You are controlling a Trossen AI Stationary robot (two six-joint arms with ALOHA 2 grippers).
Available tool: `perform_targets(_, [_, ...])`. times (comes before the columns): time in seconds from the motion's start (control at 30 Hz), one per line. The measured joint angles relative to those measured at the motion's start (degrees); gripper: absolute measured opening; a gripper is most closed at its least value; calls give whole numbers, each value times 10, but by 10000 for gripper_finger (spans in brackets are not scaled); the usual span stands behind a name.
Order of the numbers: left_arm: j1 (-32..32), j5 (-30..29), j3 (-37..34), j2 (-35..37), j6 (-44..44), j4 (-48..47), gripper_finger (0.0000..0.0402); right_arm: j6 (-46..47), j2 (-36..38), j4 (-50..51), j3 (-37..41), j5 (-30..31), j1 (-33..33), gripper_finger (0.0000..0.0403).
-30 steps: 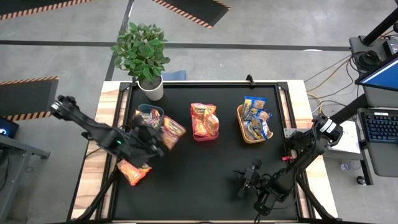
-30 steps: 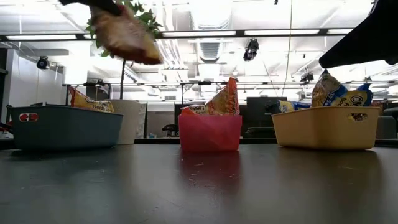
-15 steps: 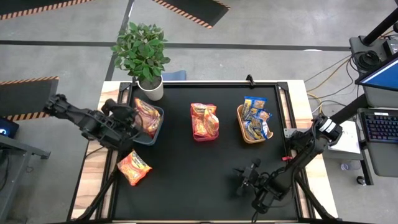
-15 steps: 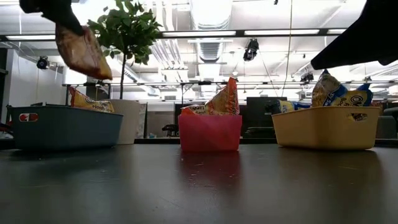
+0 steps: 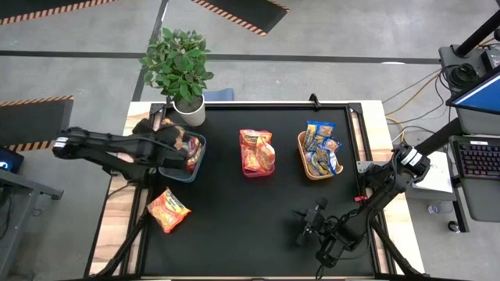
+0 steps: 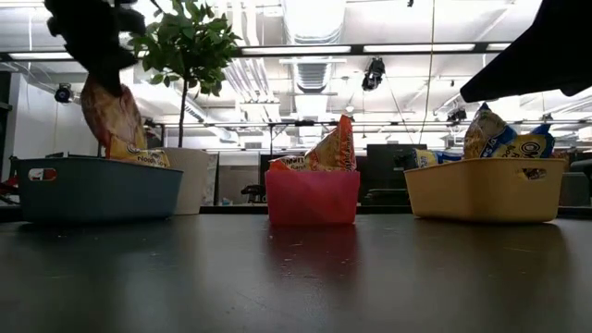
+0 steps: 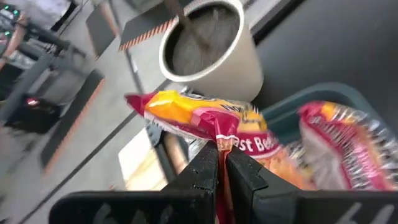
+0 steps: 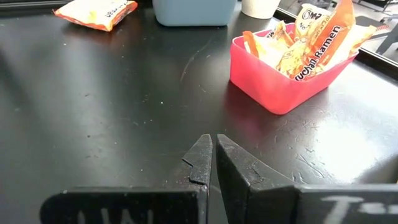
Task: Sort Maruchan noodles
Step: Put the red noodle pack into the blue bin
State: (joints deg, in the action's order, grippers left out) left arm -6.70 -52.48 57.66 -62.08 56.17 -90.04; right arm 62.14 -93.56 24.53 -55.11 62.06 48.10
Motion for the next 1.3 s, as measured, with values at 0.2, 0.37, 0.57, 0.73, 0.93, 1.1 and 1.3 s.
perform_targets(0.2, [17, 38, -12, -54, -8, 1, 0, -2, 0, 0, 0, 0, -1, 12])
perform_targets(0.37, [17, 101, -12, -109, 10, 10, 0, -3, 0, 0, 0, 0, -1, 12])
perform_targets(0.57, [7, 153, -12, -185, 15, 52, 0, -5, 0, 0, 0, -5, -1, 12])
perform_targets(0.73, [6, 163, -12, -247, 43, 40, 5, -7, 0, 0, 0, -5, -1, 12])
perform_targets(0.93, [4, 175, -12, -285, 47, 12, 57, -7, 0, 0, 0, -5, -1, 12])
perform_targets(1.1, [0, 174, -12, -268, 55, 1, 115, -7, 0, 0, 0, -5, -1, 12])
perform_targets(1.3, [-17, 132, -5, -214, 72, 1, 157, -7, 0, 0, 0, -5, -1, 12])
